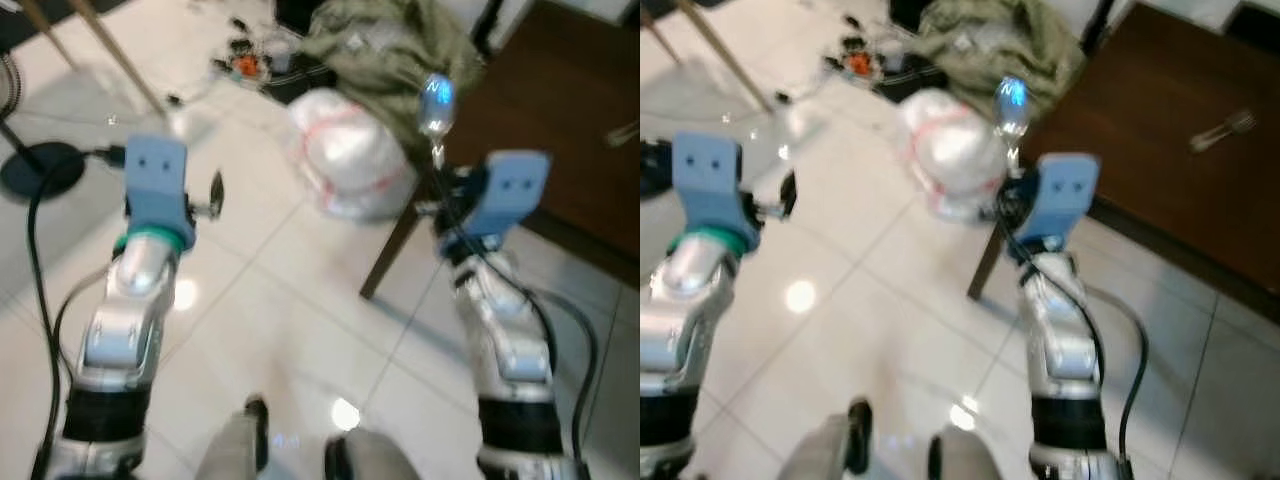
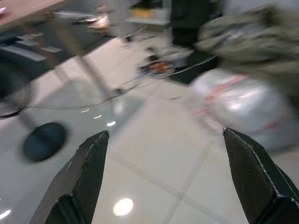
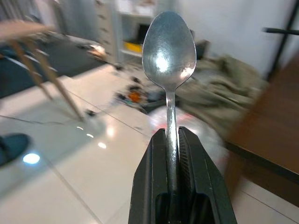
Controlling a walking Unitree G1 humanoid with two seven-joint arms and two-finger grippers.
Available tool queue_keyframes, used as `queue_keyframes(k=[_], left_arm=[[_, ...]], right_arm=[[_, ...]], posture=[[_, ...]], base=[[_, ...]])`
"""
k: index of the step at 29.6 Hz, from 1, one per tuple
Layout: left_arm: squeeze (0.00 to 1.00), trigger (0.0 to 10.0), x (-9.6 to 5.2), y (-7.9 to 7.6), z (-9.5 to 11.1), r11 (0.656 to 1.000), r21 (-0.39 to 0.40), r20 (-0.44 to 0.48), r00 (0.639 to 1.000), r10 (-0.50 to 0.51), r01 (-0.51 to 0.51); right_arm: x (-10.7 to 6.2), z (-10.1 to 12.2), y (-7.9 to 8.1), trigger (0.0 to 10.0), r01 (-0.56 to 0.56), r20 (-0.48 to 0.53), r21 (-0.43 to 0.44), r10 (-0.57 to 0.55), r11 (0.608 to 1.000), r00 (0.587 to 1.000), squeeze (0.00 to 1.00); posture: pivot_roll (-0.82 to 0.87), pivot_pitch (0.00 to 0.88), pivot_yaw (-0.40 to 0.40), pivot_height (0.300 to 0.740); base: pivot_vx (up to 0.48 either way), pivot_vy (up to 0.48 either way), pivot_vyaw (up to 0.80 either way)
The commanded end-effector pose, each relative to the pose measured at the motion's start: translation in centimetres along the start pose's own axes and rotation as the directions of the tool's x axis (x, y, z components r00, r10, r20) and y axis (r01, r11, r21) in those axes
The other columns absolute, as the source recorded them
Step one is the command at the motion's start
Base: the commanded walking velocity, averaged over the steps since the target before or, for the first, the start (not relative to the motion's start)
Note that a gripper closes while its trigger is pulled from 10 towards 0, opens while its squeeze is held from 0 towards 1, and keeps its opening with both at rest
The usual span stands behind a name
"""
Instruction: Setting the table
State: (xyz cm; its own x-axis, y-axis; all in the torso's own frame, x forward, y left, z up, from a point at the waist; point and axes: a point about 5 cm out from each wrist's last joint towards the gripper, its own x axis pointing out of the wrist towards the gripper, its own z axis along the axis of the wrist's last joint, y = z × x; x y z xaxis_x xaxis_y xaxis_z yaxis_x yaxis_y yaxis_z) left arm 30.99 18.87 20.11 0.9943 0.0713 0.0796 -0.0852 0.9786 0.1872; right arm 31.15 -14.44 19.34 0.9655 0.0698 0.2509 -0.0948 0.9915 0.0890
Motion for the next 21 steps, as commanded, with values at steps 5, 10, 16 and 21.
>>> queue_keyframes(k=[5,10,16,21], left_arm=[[0.00,10.0,0.3,0.5,-0.6,0.999,-0.025,-0.022,0.999,0.036,-0.037],[0.00,10.0,0.7,1.0,-0.9,0.995,-0.024,-0.039,0.994,0.099,-0.100],[0.00,10.0,1.1,1.5,-1.0,0.991,-0.024,-0.038,0.991,0.129,-0.130],[0.00,10.0,1.3,1.8,-0.9,0.989,-0.026,-0.033,0.989,0.143,-0.144]], right_arm=[[-0.1,-0.3,-0.2,10.0,0.001,-0.006,0.001,-0.001,1.000,1.000,0.00],[0.0,-0.2,0.0,10.0,-0.019,0.007,-0.010,0.019,1.000,1.000,0.00],[0.1,0.0,0.1,10.0,-0.023,0.013,-0.004,0.023,1.000,1.000,0.00],[0.2,0.1,0.1,10.0,-0.039,0.021,-0.016,0.039,0.999,0.999,0.00]], posture=[[-0.06,0.072,0.002,0.740],[-0.06,0.071,0.004,0.740],[-0.06,0.072,0.003,0.740],[-0.06,0.072,0.003,0.740]], base=[[0.000,0.000,0.80],[0.327,0.000,0.64],[0.458,0.000,0.00],[0.458,0.000,0.00]])
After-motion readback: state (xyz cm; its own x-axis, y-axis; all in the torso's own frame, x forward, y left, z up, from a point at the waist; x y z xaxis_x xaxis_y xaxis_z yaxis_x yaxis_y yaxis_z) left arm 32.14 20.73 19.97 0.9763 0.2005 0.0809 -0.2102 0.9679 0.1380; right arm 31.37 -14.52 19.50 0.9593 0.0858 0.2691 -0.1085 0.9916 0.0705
